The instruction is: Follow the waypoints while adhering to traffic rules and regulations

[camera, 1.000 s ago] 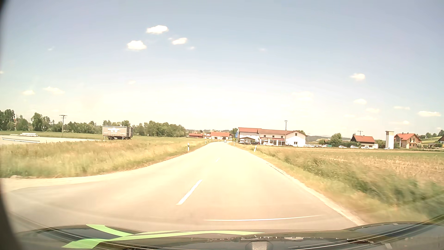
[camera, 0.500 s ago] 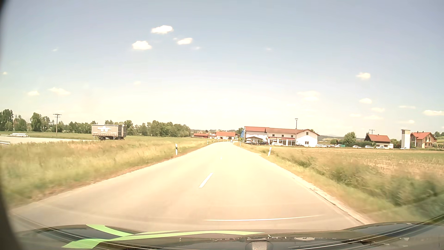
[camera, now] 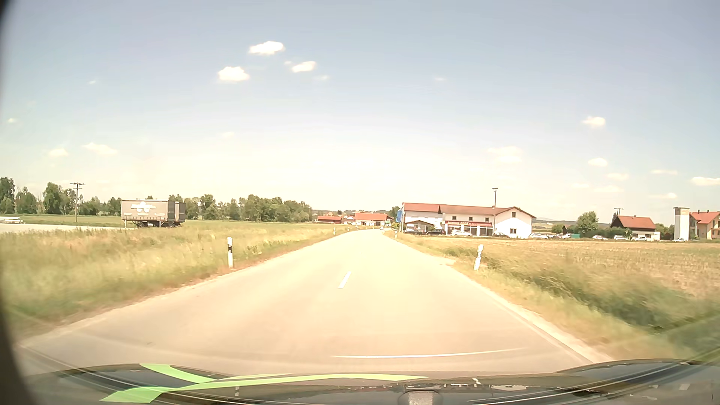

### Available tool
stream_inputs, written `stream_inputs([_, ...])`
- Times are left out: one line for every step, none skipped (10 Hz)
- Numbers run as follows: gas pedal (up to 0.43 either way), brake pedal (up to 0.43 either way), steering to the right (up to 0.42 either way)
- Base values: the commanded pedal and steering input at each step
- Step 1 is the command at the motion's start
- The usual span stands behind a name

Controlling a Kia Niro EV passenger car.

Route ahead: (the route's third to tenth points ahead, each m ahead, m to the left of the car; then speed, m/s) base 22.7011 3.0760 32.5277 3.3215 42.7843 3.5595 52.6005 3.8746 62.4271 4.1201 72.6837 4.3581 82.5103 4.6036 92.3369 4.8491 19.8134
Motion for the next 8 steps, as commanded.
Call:
stream_inputs([0.169, 0.0, -0.004])
stream_inputs([0.169, 0.0, -0.003])
stream_inputs([0.177, 0.0, -0.002])
stream_inputs([0.189, 0.0, -0.002])
stream_inputs([0.189, 0.0, -0.002])
stream_inputs([0.189, 0.0, -0.003])
stream_inputs([0.177, 0.0, -0.005])
stream_inputs([0.177, 0.0, -0.005])
